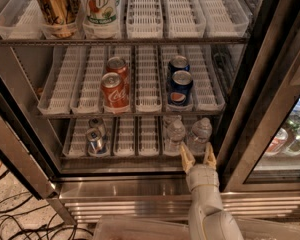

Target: Pick water bottle from bottom shelf of fridge

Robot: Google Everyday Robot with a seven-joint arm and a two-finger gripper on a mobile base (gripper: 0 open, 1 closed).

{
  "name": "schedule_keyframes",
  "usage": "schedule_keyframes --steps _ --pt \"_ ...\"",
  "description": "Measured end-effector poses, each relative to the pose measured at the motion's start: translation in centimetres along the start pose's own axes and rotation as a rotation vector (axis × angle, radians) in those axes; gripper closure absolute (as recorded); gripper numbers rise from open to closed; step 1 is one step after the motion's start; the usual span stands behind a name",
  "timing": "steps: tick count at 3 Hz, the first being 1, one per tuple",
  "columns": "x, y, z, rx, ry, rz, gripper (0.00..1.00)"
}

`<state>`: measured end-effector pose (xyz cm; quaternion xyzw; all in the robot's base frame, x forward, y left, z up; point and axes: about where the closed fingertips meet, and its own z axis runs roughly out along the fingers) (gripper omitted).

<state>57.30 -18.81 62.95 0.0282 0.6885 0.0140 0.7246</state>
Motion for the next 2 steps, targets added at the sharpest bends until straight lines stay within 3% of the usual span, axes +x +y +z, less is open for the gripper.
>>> schedule_keyframes --steps 2 --pt "0.96 -1.39 1.55 0.08 0.031 0.006 0.33"
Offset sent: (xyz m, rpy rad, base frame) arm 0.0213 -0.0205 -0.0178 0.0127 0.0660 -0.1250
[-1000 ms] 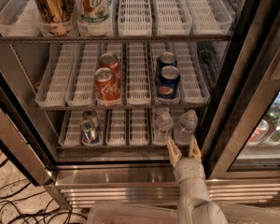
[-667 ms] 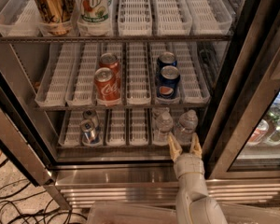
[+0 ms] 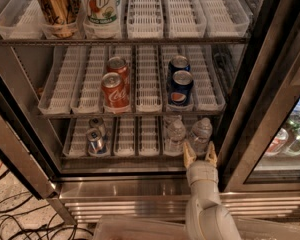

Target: Pick water bottle from bottom shelf of fridge

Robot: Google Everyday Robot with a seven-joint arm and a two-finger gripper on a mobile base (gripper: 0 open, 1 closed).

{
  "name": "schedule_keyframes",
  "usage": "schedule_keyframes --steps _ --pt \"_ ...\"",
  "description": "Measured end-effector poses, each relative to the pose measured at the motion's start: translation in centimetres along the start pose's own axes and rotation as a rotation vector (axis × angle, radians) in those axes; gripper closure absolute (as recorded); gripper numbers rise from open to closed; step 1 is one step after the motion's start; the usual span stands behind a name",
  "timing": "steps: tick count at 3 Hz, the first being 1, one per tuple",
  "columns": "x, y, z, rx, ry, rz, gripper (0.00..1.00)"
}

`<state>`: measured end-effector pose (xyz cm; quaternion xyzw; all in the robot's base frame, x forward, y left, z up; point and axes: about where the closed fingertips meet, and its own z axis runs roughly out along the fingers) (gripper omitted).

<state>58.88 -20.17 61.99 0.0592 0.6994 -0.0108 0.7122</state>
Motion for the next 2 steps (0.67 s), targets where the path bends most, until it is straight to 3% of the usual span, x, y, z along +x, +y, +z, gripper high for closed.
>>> schedule_keyframes --steps 2 --pt "0.5 -0.8 1.9 0.04 0.022 -0.008 0.3"
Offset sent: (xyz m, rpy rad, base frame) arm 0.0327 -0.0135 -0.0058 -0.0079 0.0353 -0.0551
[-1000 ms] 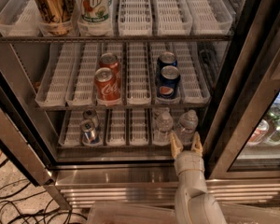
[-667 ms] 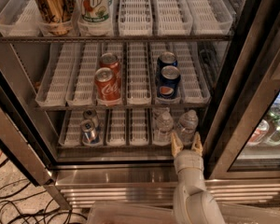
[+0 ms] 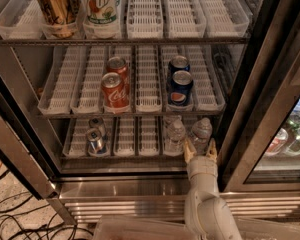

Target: Pick water bottle from bottom shelf of fridge

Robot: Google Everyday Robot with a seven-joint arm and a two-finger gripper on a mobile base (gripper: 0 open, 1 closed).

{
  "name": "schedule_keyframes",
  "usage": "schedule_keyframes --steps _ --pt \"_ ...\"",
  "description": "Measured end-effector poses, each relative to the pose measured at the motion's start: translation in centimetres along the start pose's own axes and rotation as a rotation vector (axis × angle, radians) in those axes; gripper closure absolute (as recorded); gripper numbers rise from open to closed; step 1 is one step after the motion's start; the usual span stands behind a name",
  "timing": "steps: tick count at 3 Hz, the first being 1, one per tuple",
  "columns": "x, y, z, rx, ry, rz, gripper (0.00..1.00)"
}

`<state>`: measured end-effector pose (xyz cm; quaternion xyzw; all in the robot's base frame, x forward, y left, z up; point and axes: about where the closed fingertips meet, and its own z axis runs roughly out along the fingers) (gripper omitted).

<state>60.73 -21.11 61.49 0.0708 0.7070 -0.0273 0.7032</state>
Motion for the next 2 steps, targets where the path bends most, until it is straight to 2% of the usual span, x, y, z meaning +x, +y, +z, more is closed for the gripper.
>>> schedule_keyframes --steps 1,2 --pt "-0.7 0.3 1.4 -0.005 -0.013 -0.019 0.25" --pt "-0.9 0.7 2.7 -0.003 -0.013 -0.029 0.24"
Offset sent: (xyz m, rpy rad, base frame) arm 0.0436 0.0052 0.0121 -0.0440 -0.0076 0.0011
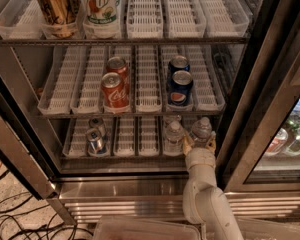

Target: Pick water bottle from bottom shelf of fridge

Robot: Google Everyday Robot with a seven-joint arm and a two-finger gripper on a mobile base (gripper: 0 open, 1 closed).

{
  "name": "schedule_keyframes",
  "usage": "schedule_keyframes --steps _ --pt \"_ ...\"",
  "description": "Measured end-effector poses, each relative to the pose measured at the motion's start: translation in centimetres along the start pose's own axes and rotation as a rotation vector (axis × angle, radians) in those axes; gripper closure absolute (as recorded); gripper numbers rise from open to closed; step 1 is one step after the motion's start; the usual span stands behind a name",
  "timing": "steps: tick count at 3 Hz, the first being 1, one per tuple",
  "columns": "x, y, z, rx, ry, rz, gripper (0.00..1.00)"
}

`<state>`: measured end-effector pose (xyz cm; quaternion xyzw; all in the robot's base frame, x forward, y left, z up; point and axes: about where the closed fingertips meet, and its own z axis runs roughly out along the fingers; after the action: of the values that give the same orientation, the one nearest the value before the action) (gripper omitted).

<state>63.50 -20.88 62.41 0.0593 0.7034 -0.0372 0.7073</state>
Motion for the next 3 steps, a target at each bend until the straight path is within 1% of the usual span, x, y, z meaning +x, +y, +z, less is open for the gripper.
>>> schedule_keyframes --steps 1,3 --pt "0.02 0.02 0.03 0.0 0.001 0.0 0.42" --pt "0.02 0.02 0.04 0.0 0.0 0.0 0.89"
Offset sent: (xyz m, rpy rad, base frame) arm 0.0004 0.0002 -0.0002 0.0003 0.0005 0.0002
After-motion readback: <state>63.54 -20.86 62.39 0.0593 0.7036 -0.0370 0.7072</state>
